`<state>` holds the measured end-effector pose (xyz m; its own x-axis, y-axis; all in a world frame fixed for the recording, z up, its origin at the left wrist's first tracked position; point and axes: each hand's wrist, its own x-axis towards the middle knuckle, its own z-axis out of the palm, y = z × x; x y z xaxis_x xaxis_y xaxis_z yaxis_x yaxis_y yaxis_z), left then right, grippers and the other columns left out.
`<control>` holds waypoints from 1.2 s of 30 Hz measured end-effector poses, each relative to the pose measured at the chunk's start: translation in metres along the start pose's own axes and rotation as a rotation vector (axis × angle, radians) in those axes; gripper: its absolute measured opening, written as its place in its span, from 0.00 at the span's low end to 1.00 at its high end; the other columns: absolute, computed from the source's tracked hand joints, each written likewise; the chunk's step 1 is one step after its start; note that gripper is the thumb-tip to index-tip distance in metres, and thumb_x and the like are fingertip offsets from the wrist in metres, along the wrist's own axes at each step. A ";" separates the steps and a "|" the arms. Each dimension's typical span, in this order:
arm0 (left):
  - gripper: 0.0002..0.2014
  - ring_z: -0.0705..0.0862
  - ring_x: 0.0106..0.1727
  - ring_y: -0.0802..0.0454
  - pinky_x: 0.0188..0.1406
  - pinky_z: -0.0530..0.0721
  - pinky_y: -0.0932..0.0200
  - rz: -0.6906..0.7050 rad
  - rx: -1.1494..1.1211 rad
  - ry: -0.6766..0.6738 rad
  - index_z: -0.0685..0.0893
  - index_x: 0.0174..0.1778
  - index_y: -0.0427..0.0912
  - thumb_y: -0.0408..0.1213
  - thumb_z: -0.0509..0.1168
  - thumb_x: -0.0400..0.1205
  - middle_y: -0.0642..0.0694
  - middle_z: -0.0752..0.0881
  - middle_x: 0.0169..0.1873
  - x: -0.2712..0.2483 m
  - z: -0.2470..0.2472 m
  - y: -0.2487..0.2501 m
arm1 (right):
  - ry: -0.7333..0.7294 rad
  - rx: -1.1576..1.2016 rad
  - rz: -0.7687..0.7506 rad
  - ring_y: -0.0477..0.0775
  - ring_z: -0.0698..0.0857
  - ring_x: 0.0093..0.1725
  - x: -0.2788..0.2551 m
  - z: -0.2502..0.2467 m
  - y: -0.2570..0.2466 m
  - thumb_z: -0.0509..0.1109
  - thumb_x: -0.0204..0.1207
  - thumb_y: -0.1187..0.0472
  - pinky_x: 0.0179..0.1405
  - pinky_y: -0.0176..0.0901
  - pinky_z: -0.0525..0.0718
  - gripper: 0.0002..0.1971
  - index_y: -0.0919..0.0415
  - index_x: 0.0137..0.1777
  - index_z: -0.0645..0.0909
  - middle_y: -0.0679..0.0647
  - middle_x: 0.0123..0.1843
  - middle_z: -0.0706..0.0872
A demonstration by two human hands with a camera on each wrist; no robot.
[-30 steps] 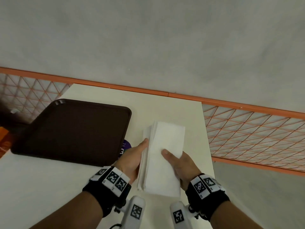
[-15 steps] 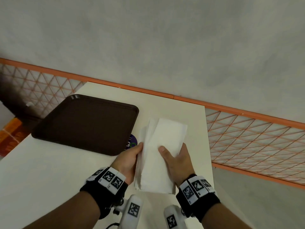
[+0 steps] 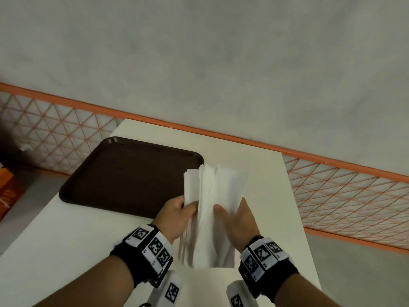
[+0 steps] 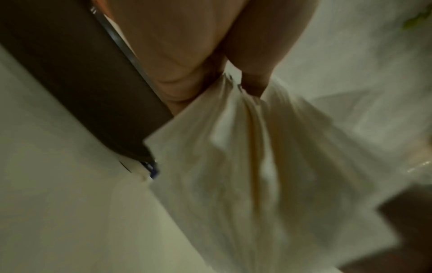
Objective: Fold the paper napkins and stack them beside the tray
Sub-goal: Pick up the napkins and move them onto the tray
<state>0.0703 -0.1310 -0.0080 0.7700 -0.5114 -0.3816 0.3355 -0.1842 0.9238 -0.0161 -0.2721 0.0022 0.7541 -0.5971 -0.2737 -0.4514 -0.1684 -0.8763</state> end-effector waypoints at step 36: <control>0.17 0.88 0.56 0.39 0.65 0.79 0.37 -0.271 -0.303 0.063 0.87 0.55 0.47 0.54 0.66 0.78 0.42 0.91 0.49 0.010 -0.031 -0.005 | 0.138 -0.394 -0.373 0.46 0.80 0.44 -0.014 0.020 -0.021 0.70 0.76 0.63 0.41 0.30 0.72 0.10 0.44 0.43 0.78 0.35 0.44 0.78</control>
<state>0.0931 -0.1096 -0.0177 0.6608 -0.4239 -0.6195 0.6678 -0.0449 0.7430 -0.0078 -0.2439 0.0165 0.8392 -0.5337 0.1045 -0.3299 -0.6523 -0.6825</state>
